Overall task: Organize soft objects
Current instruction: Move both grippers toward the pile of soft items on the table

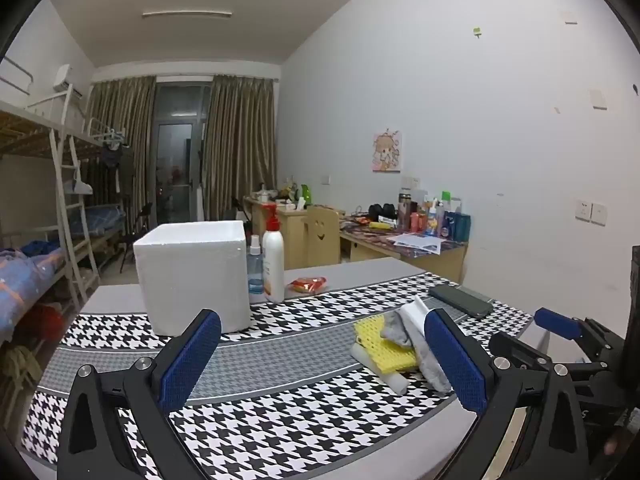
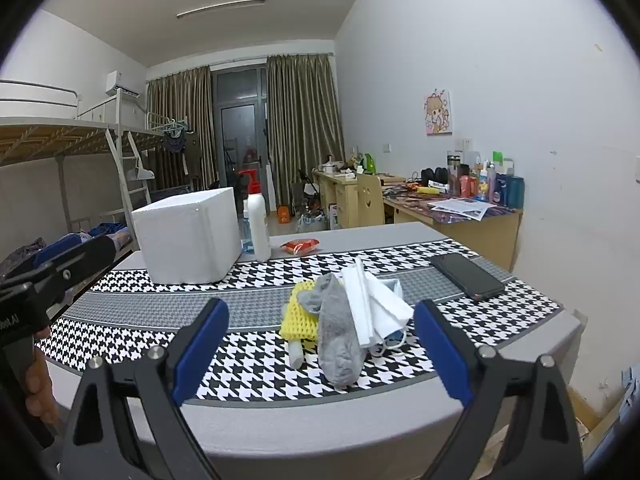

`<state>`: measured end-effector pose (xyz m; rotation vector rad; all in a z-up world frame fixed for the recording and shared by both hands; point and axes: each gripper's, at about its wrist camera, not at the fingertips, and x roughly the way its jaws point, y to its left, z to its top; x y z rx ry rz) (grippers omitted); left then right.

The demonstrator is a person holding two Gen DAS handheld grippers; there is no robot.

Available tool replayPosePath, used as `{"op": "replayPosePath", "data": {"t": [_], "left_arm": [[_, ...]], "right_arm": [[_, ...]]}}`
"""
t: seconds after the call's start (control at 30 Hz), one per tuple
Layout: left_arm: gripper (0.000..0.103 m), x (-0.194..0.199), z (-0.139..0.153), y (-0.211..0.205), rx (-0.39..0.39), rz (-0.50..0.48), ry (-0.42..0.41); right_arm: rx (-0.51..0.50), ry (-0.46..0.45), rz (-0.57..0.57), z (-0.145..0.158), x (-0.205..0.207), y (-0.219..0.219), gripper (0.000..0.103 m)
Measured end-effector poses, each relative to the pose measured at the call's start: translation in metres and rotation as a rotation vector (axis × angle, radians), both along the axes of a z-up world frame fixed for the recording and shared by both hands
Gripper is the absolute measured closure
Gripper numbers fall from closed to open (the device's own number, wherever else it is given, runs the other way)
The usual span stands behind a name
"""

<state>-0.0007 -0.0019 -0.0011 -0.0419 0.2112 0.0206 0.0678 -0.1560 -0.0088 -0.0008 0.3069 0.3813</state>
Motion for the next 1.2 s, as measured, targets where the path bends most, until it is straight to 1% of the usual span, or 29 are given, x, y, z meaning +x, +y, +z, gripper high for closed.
{"op": "replayPosePath", "data": {"t": [0.03, 0.1, 0.2, 0.23, 0.43, 0.47, 0.6, 1.2], "left_arm": [[0.001, 0.003, 0.001, 0.004, -0.010, -0.004, 0.010], [0.001, 0.000, 0.003, 0.004, -0.013, -0.001, 0.003], [0.001, 0.004, -0.002, 0.009, -0.014, 0.005, 0.014], [0.001, 0.003, -0.002, 0.009, -0.014, 0.001, 0.018], [0.001, 0.002, -0.004, 0.006, 0.000, 0.002, 0.021], [0.001, 0.001, -0.004, 0.006, -0.001, -0.003, 0.021], [0.001, 0.002, -0.004, 0.003, 0.005, -0.012, 0.024], [0.001, 0.010, -0.007, 0.000, -0.005, -0.025, 0.046]], "right_arm": [[0.004, 0.003, 0.001, 0.000, 0.000, 0.000, 0.007], [0.002, 0.003, 0.000, 0.000, -0.001, 0.000, 0.007], [0.001, 0.006, -0.001, 0.000, -0.001, 0.000, 0.007], [0.001, -0.004, -0.001, -0.001, 0.001, -0.002, 0.007], [-0.001, -0.001, 0.000, 0.001, 0.001, -0.007, 0.007], [-0.002, -0.002, 0.000, 0.003, 0.002, -0.002, 0.007], [-0.003, -0.003, -0.006, 0.004, 0.000, -0.002, 0.007], [-0.006, -0.004, -0.013, 0.003, 0.002, -0.004, 0.007]]}}
